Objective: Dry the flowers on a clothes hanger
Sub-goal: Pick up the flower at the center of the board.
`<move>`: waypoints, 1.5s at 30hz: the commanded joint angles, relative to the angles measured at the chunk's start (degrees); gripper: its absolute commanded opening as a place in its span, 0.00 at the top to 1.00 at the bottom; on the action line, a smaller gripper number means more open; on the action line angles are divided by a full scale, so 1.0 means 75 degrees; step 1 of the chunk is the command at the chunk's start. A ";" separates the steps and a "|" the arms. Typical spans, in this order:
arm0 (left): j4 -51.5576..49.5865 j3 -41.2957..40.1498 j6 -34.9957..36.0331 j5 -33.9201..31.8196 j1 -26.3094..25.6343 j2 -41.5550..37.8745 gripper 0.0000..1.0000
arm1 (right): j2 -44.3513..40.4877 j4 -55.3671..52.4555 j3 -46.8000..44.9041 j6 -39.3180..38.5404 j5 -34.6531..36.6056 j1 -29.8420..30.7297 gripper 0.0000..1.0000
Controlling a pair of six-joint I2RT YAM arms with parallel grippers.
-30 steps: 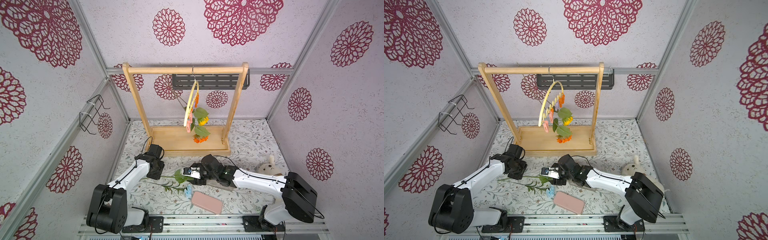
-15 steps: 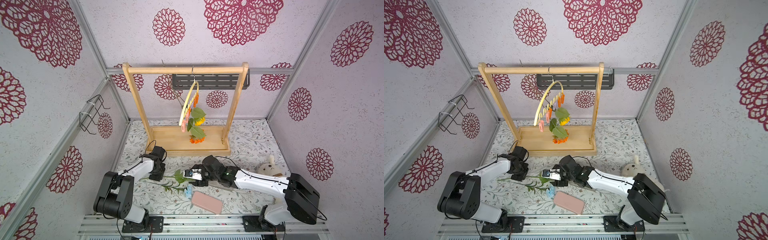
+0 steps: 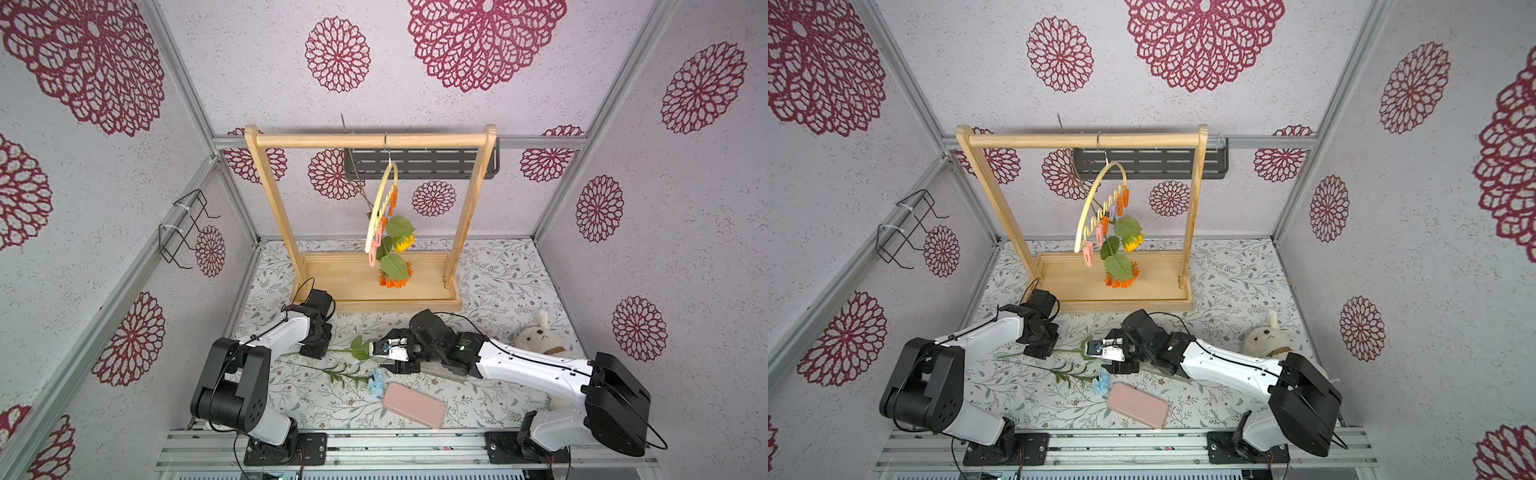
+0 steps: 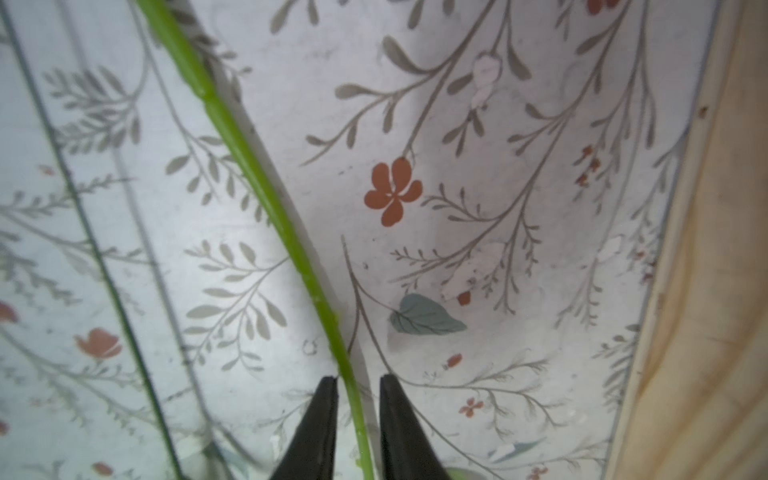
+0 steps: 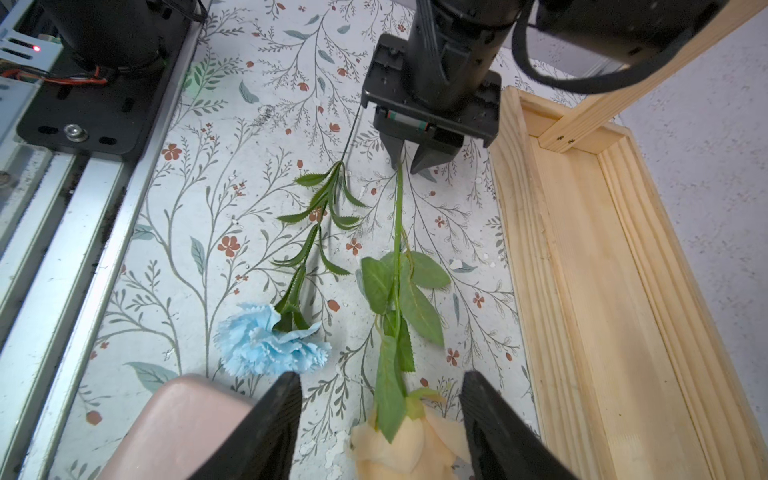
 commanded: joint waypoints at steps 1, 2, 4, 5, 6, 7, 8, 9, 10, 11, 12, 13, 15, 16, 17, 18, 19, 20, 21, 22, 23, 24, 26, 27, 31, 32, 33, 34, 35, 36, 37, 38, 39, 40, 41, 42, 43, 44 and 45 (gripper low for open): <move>-0.0164 0.0070 -0.0001 -0.0209 -0.0074 -0.0514 0.56 | -0.0235 -0.0135 0.0194 -0.0176 -0.0124 0.0027 0.35; -0.0208 0.0076 0.0001 -0.0233 -0.0075 -0.0557 0.55 | -0.0212 -0.0133 0.0204 -0.0199 -0.0165 0.0022 0.35; -0.0257 0.0039 -0.0092 -0.0268 -0.0076 -0.0579 0.54 | -0.0178 -0.0131 0.0232 -0.0254 -0.0220 0.0026 0.35; -0.0242 0.0002 -0.0160 -0.0244 -0.0079 -0.0551 0.54 | -0.0163 -0.0149 0.0237 -0.0277 -0.0214 0.0028 0.35; -0.0175 -0.0038 -0.0221 -0.0180 -0.0097 -0.0506 0.54 | -0.0141 -0.0176 0.0260 -0.0281 -0.0187 0.0023 0.35; -0.0042 -0.0089 -0.0242 -0.0120 -0.0102 -0.0434 0.54 | -0.0127 -0.0203 0.0274 -0.0302 -0.0187 0.0026 0.35; 0.0040 -0.0122 -0.0255 -0.0096 -0.0101 -0.0359 0.54 | -0.0116 -0.0211 0.0275 -0.0305 -0.0187 0.0024 0.35; 0.0103 -0.0135 -0.0289 -0.0088 -0.0094 -0.0236 0.55 | -0.0105 -0.0214 0.0282 -0.0316 -0.0187 0.0022 0.35; 0.0134 -0.0117 -0.0311 -0.0065 -0.0102 -0.0101 0.55 | -0.0103 -0.0223 0.0287 -0.0323 -0.0172 0.0025 0.35; 0.0166 -0.0092 -0.0330 -0.0039 -0.0105 0.0039 0.56 | -0.0109 -0.0239 0.0287 -0.0318 -0.0133 0.0027 0.35; 0.0246 -0.0049 -0.0335 0.0048 -0.0094 0.0196 0.56 | -0.0114 -0.0262 0.0304 -0.0320 -0.0111 0.0028 0.35; 0.0365 -0.0007 -0.0293 0.0111 -0.0111 0.0367 0.56 | -0.0123 -0.0275 0.0306 -0.0306 -0.0113 0.0032 0.35; 0.0409 0.0138 -0.0256 0.0159 -0.0142 0.0670 0.58 | -0.0126 -0.0272 0.0301 -0.0305 -0.0140 0.0032 0.35; 0.0420 0.0195 -0.0244 0.0183 -0.0163 0.0828 0.60 | -0.0126 -0.0299 0.0299 -0.0316 -0.0128 0.0027 0.35; 0.0410 0.0233 -0.0252 0.0226 -0.0192 0.0922 0.62 | -0.0135 -0.0332 0.0324 -0.0316 -0.0097 0.0032 0.35; 0.0418 0.0252 -0.0266 0.0277 -0.0222 0.1030 0.65 | -0.0148 -0.0369 0.0333 -0.0326 -0.0062 0.0031 0.35; 0.0438 0.0249 -0.0259 0.0253 -0.0253 0.1109 0.68 | -0.0179 -0.0386 0.0336 -0.0323 -0.0037 0.0027 0.35; 0.0395 0.0263 -0.0276 0.0235 -0.0281 0.1149 0.74 | -0.0201 -0.0388 0.0325 -0.0329 -0.0044 0.0028 0.35; 0.0331 0.0258 -0.0307 0.0199 -0.0280 0.1178 0.84 | -0.0218 -0.0387 0.0323 -0.0328 -0.0049 0.0029 0.35; 0.0307 0.0241 -0.0315 0.0156 -0.0293 0.1148 0.91 | -0.0231 -0.0383 0.0313 -0.0331 -0.0047 0.0033 0.35; 0.0287 0.0214 -0.0332 0.0134 -0.0290 0.1086 0.96 | -0.0240 -0.0393 0.0311 -0.0329 -0.0037 0.0028 0.35; 0.0250 0.0207 -0.0348 0.0068 -0.0308 0.0963 1.00 | -0.0248 -0.0405 0.0323 -0.0318 -0.0014 0.0034 0.35; 0.0229 0.0204 -0.0355 -0.0136 -0.0334 0.0645 1.00 | -0.0277 -0.0391 0.0301 -0.0282 -0.0032 0.0028 0.35; 0.0170 0.0215 -0.0349 -0.0257 -0.0342 0.0447 1.00 | -0.0290 -0.0374 0.0287 -0.0281 -0.0075 0.0036 0.35; -0.0104 0.0353 -0.0440 -0.0654 -0.0380 -0.0255 1.00 | -0.0302 -0.0309 0.0316 -0.0062 -0.0146 0.0020 0.33; -0.0124 0.0368 -0.0553 -0.0654 -0.0381 -0.0440 1.00 | -0.0290 -0.0320 0.0402 0.0105 -0.0162 0.0013 0.32; -0.0078 0.0358 -0.0633 -0.0646 -0.0379 -0.0620 1.00 | -0.0280 -0.0326 0.0485 0.0249 -0.0211 -0.0001 0.31; -0.0027 0.0358 -0.0685 -0.0646 -0.0373 -0.0783 1.00 | -0.0289 -0.0352 0.0576 0.0345 -0.0275 -0.0008 0.31; 0.0019 0.0346 -0.0764 -0.0655 -0.0392 -0.0981 1.00 | -0.0300 -0.0396 0.0698 0.0431 -0.0346 -0.0006 0.31; 0.0072 0.0355 -0.0831 -0.0714 -0.0435 -0.1164 1.00 | -0.0319 -0.0417 0.0829 0.0536 -0.0403 -0.0009 0.31; 0.0102 0.0357 -0.0872 -0.0795 -0.0481 -0.1328 1.00 | -0.0336 -0.0425 0.0941 0.0639 -0.0418 -0.0012 0.30; 0.0105 0.0379 -0.0888 -0.0917 -0.0536 -0.1500 1.00 | -0.0359 -0.0368 0.1025 0.0792 -0.0410 -0.0007 0.30; 0.0136 0.0421 -0.0837 -0.1053 -0.0587 -0.1666 1.00 | -0.0382 -0.0225 0.1054 0.0969 -0.0415 -0.0018 0.28; 0.0199 0.0456 -0.0722 -0.1169 -0.0620 -0.1798 1.00 | -0.0389 -0.0077 0.1038 0.1168 -0.0467 -0.0042 0.27; 0.0300 0.0483 -0.0476 -0.1346 -0.0620 -0.1950 1.00 | -0.0363 0.0015 0.1051 0.1305 -0.0584 -0.0067 0.27; 0.0443 0.0514 -0.0174 -0.1542 -0.0635 -0.2108 1.00 | -0.0304 0.0037 0.1113 0.1453 -0.0693 -0.0077 0.26; 0.0619 0.0538 0.0160 -0.1682 -0.0627 -0.2230 1.00 | -0.0229 0.0018 0.1209 0.1601 -0.0761 -0.0076 0.26; 0.0959 0.0545 0.0624 -0.1769 -0.0630 -0.2372 1.00 | -0.0141 -0.0050 0.1321 0.1759 -0.0783 -0.0082 0.26; 0.1451 0.0533 0.1240 -0.1763 -0.0628 -0.2532 1.00 | -0.0066 -0.0096 0.1443 0.1890 -0.0743 -0.0084 0.26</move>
